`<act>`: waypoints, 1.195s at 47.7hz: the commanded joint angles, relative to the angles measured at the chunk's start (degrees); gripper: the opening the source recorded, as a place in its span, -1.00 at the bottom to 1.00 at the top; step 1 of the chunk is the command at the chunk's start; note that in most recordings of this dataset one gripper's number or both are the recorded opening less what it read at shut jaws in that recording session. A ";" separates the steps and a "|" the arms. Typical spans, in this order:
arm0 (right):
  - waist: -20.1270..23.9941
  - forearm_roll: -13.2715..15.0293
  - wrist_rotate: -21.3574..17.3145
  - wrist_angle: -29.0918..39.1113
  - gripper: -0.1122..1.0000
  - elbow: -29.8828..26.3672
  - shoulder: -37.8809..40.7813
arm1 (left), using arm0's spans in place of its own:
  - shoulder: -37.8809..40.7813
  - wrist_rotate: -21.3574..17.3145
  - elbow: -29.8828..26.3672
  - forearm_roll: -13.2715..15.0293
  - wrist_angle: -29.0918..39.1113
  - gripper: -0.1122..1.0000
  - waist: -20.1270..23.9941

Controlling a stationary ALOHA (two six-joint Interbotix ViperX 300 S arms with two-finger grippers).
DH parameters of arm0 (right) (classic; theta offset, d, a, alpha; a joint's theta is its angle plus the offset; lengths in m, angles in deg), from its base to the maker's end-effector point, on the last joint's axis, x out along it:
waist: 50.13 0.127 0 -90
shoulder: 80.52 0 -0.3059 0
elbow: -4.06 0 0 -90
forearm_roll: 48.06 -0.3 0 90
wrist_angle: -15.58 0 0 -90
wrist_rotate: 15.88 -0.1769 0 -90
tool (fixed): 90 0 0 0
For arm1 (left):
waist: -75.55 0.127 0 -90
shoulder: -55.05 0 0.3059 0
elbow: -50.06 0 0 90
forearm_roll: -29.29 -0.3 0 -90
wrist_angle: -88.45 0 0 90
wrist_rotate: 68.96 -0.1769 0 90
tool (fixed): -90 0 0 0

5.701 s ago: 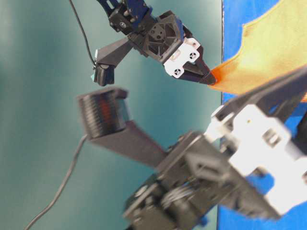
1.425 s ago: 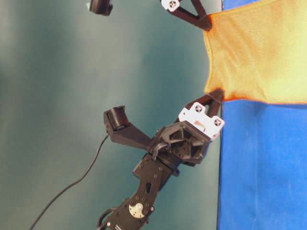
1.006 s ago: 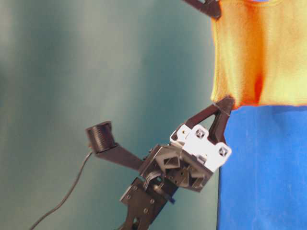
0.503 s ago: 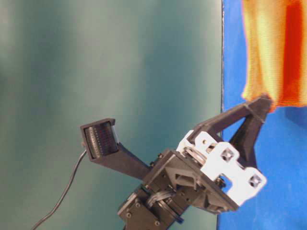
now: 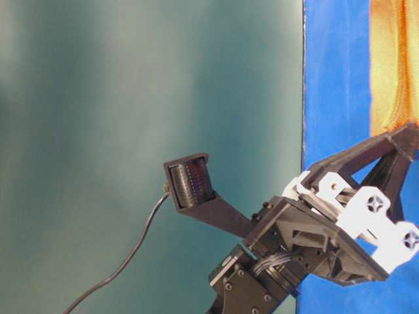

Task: Fold the orange towel.

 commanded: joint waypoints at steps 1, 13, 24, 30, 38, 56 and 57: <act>0.53 -0.18 0.09 -0.35 -0.73 -0.97 -0.09 | -0.97 0.00 -0.53 0.09 -0.62 -0.72 -0.62; 3.08 -1.23 0.09 -0.44 -0.56 -1.67 0.35 | -1.14 0.00 -0.70 0.09 -0.79 -0.37 -1.49; 5.71 -1.67 0.09 1.14 0.38 -3.08 -0.88 | -4.57 -0.53 -0.09 0.09 1.58 0.42 -1.76; 6.94 -1.58 0.62 5.45 0.28 -4.04 -4.48 | -8.96 -1.05 0.70 0.09 4.75 0.42 -1.76; 7.03 -0.97 0.88 13.10 0.27 -4.22 -12.30 | -16.96 -2.02 3.43 0.00 6.94 0.42 -1.76; 7.03 3.08 0.88 24.17 0.26 -2.29 -36.12 | -31.64 -3.96 13.27 0.00 3.78 0.42 0.70; 7.03 3.16 0.88 24.35 0.26 -2.20 -37.18 | -32.78 -4.04 14.06 0.00 2.99 0.42 0.70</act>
